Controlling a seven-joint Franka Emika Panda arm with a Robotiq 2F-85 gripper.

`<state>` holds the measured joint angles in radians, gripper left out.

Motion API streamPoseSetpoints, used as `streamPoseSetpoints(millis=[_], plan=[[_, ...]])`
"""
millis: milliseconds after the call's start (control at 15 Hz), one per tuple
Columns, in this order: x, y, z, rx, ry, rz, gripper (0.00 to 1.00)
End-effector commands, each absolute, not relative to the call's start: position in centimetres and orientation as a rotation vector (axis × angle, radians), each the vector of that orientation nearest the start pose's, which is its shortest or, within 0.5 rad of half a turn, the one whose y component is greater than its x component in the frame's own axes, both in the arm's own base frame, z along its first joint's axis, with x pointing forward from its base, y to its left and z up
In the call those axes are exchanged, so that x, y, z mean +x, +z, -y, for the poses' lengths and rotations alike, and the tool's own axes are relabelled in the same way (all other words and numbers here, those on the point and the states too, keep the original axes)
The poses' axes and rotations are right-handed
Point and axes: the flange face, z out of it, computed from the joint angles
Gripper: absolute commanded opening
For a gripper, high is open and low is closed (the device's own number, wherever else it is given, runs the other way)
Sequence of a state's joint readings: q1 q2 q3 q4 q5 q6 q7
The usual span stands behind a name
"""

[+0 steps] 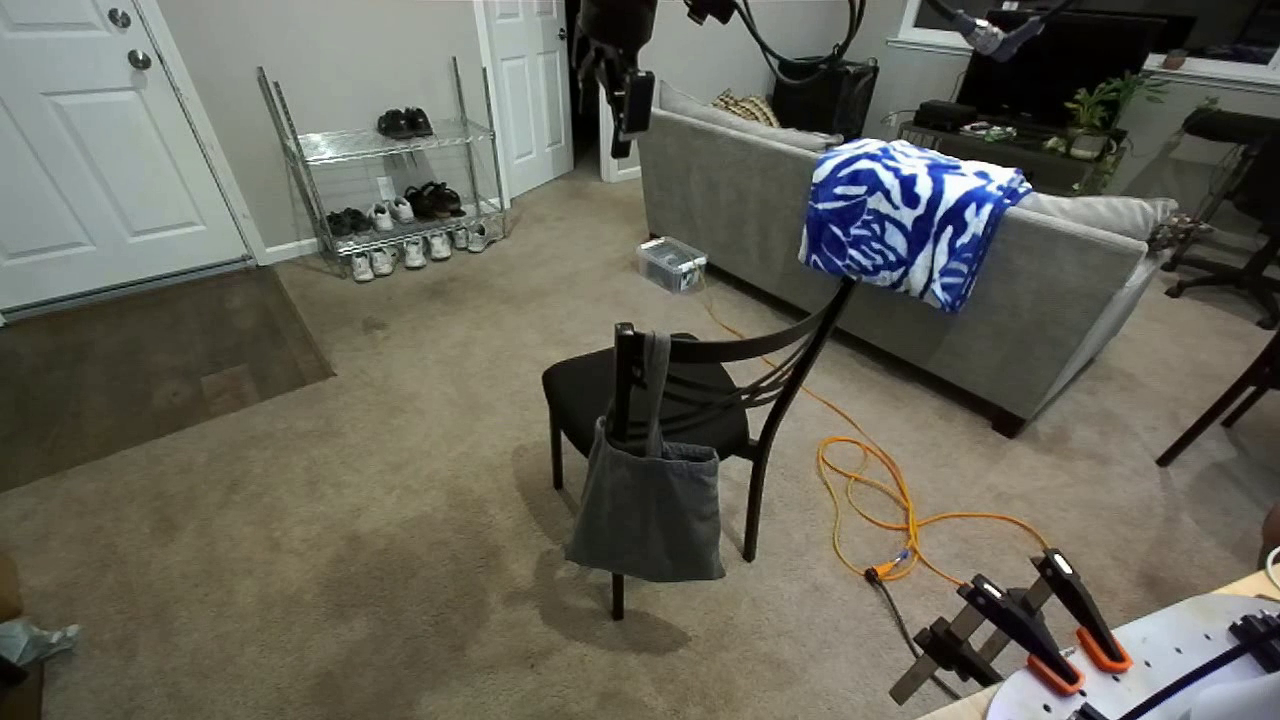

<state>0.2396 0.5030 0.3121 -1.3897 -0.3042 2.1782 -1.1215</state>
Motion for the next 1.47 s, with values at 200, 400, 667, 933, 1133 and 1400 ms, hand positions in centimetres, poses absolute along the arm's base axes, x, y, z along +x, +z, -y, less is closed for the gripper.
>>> streamPoseSetpoints(millis=[200, 400, 667, 933, 1133, 1400], plan=[[64.7, 45.7, -33.5, 1.851, 0.380, -2.238, 1.00], [63.2, 43.4, -34.1, 1.840, 0.370, -2.279, 1.00], [61.3, 39.8, -35.2, 1.806, 0.383, -2.347, 1.00], [58.5, 34.7, -36.4, 1.795, 0.377, -2.413, 1.00], [56.7, 30.9, -36.4, 1.796, 0.380, -2.454, 1.00], [54.4, 27.2, -35.0, 1.916, 0.346, -2.425, 1.00]])
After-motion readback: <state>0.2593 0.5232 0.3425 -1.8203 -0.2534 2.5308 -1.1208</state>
